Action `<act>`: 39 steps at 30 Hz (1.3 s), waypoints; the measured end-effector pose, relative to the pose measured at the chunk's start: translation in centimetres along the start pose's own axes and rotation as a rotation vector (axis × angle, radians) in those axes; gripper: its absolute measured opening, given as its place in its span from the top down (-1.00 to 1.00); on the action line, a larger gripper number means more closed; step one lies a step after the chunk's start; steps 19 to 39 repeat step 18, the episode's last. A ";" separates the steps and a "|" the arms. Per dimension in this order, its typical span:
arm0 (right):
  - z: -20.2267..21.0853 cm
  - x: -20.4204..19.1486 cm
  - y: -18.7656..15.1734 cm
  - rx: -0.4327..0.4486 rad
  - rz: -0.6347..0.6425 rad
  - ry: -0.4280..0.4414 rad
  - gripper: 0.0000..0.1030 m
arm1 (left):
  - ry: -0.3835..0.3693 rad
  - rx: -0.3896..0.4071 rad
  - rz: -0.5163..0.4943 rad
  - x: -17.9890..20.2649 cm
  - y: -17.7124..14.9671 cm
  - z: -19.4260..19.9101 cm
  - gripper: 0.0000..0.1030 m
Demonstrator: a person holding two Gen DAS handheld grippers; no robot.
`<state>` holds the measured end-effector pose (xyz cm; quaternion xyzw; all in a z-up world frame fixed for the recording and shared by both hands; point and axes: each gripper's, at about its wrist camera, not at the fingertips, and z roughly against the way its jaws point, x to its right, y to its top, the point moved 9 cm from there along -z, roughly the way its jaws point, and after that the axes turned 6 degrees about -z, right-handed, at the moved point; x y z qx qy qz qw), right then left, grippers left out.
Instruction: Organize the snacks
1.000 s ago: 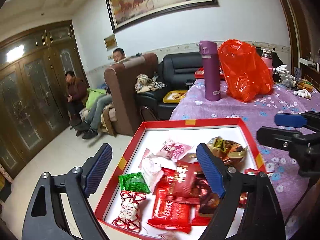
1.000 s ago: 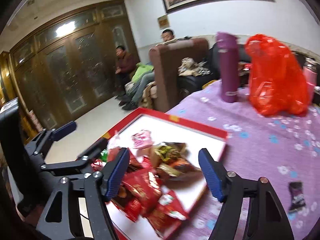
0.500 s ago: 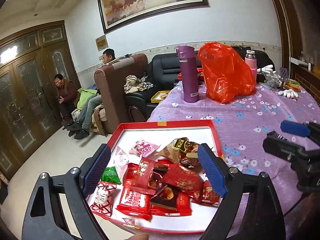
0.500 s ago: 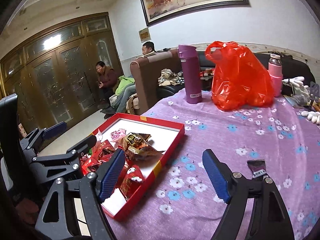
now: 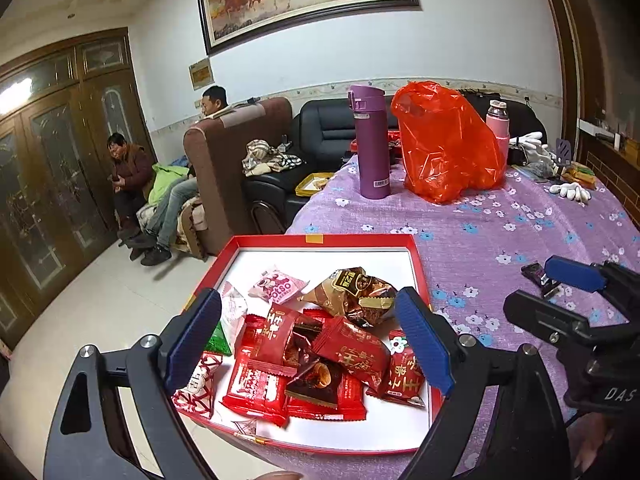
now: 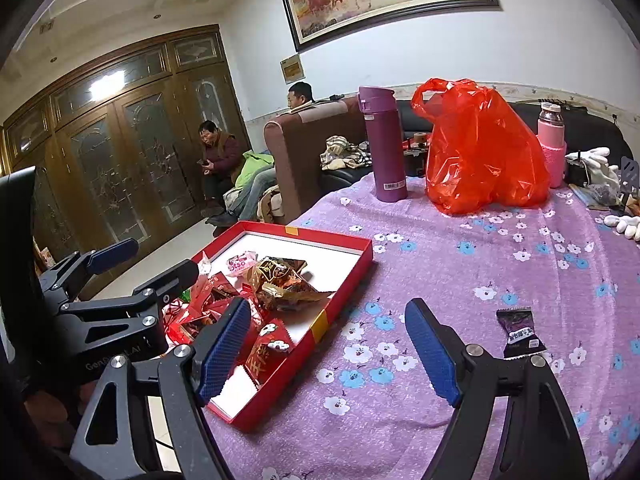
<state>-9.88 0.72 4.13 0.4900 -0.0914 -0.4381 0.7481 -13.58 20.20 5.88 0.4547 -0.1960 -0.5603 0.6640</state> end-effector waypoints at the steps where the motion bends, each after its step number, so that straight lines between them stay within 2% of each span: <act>1: -0.1 -0.1 -0.1 -0.003 0.001 0.001 -0.57 | -0.004 -0.005 0.005 0.0 -0.1 0.0 -0.74; 4: -0.6 -0.5 -0.3 -0.017 0.006 0.008 -0.57 | -0.016 -0.011 0.019 -0.2 -0.3 -0.1 -0.74; 13: -1.7 -2.7 -1.4 -0.043 0.060 0.033 -0.57 | 0.053 0.005 0.038 -1.7 -0.4 -0.2 -0.74; 18: -1.2 -1.3 -0.7 -0.021 0.047 0.018 -0.57 | 0.035 0.050 0.008 -0.5 0.7 0.7 -0.74; 39: -1.2 -1.3 -0.7 -0.021 0.047 0.018 -0.57 | 0.035 0.050 0.008 -0.5 0.7 0.7 -0.74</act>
